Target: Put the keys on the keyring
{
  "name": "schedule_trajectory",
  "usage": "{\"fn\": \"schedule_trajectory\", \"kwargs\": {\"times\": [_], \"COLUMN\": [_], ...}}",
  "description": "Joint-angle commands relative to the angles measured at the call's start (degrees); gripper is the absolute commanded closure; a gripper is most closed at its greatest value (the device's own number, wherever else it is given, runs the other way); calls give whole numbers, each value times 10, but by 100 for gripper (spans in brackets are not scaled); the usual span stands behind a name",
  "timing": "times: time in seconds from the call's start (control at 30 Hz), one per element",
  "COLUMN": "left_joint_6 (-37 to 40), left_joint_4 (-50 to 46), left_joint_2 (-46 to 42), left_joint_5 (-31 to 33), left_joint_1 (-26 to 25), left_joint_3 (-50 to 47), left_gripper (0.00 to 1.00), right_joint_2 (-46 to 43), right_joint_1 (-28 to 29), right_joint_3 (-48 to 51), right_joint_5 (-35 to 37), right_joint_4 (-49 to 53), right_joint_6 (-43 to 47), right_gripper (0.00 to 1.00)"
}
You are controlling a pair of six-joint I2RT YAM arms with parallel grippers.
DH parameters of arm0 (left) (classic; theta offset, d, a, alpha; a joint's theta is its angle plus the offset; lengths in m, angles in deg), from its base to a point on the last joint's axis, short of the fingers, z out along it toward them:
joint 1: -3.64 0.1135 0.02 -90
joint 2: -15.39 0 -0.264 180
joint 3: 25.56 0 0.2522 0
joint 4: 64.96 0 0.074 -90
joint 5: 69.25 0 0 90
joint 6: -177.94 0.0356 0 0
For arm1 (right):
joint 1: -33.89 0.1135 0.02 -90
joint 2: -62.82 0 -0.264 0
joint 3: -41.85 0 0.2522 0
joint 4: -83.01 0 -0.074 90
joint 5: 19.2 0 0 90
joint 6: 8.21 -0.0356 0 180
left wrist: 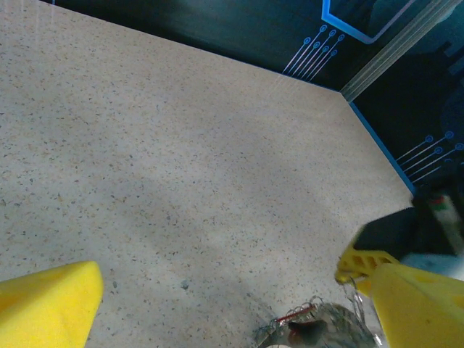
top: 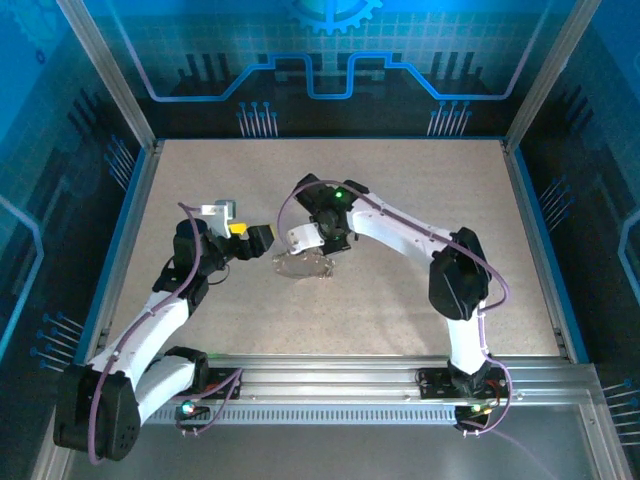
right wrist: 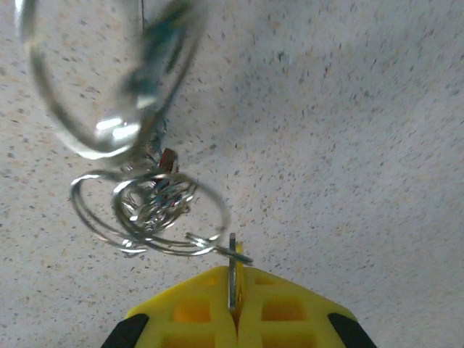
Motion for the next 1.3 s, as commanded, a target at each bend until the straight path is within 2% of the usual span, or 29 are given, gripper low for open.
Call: {"fn": "schedule_trajectory", "kwargs": {"times": [0.0,0.27,0.47,0.77,0.93,1.23,1.27], "left_joint_6": [-2,-12,-14,-25,-12,-1,6], "left_joint_4": [0,-4,-5,-25,-30,-43,-46], "left_joint_2": [-1,14,23,47,66,89,88], "left_joint_5": [0,6,13,81,107,176,185], "left_joint_1": [7,13,14,14,14,14,14], "left_joint_3": [-3,8,13,20,28,29,30], "left_gripper": [3,1,1,1,1,1,1], "right_joint_2": [17,38,49,26,34,-4,-6], "right_joint_1": [-26,-80,-123,-160,-182,-210,-211], "right_joint_3": [-17,0,42,141,156,200,200], "right_joint_5": [-29,-54,-42,-22,-10,17,18], "right_joint_4": [-9,-33,-56,-97,-65,-84,-82], "right_joint_6": [-21,-31,-35,-37,-39,-54,-57], "right_gripper": [100,100,100,100,99,85,72]}}
